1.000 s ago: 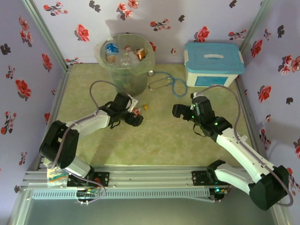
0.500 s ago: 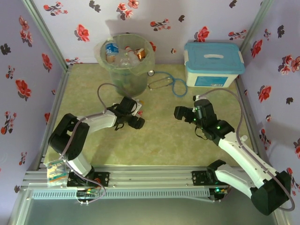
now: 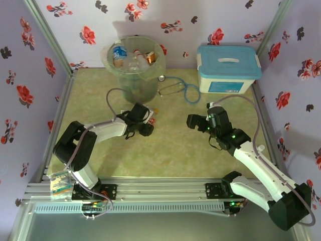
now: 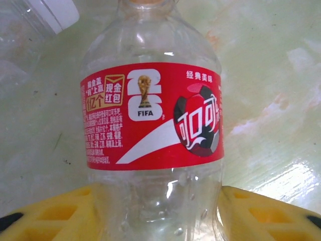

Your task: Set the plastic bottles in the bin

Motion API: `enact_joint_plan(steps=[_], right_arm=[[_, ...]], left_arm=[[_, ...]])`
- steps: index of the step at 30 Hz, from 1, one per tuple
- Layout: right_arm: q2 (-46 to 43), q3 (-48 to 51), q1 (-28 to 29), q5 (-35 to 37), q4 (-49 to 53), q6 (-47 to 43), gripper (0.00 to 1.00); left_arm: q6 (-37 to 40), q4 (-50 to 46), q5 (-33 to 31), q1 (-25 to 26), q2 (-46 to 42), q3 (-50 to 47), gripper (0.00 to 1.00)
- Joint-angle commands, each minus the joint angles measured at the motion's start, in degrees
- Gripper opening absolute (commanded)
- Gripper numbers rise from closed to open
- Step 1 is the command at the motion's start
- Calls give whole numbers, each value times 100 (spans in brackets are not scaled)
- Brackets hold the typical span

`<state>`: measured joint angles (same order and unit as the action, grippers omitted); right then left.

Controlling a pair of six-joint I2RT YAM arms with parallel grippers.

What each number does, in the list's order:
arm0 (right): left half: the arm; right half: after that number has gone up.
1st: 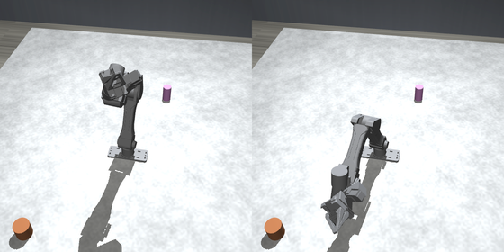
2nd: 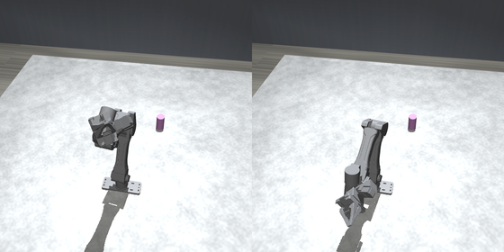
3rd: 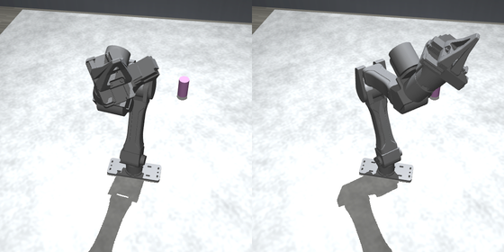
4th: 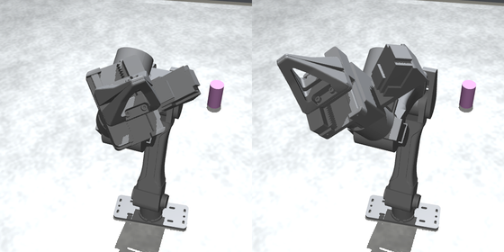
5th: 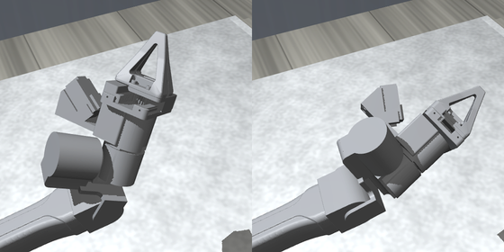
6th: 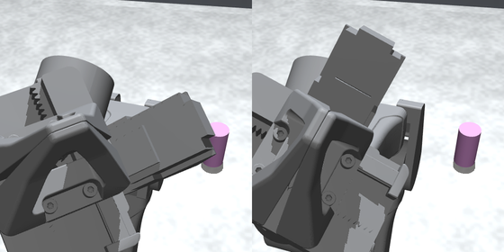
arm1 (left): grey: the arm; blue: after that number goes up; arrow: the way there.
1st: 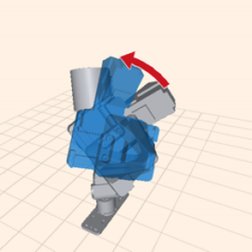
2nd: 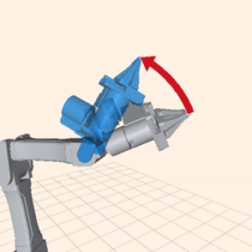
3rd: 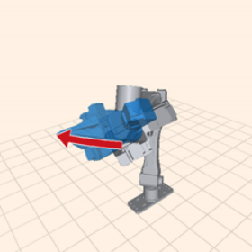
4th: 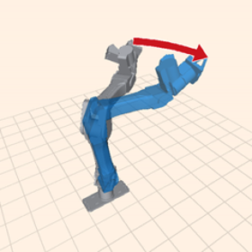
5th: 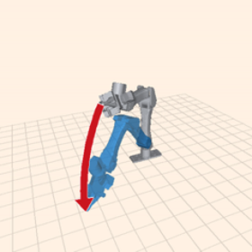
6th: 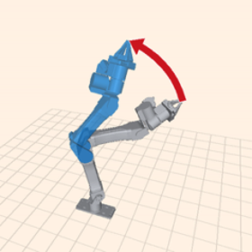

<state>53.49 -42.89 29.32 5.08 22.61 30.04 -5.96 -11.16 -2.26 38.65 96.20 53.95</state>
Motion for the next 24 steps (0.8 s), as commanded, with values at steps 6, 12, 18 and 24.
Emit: enact_joint_plan(steps=[6, 12, 18, 24], right_arm=[[98, -82, -45, 152, -8, -24, 99], [139, -52, -41, 173, -18, -25, 99], [112, -37, -41, 210, -70, -34, 99], [84, -5, -41, 181, -49, 10, 99]], left_arm=[[-163, -196, -200, 133, -742, 177, 40], [-127, -520, -202, 338, -1400, 394, 35], [-151, -680, -179, 387, -2126, 766, 35], [89, -684, -73, 389, -2607, 1236, 32]])
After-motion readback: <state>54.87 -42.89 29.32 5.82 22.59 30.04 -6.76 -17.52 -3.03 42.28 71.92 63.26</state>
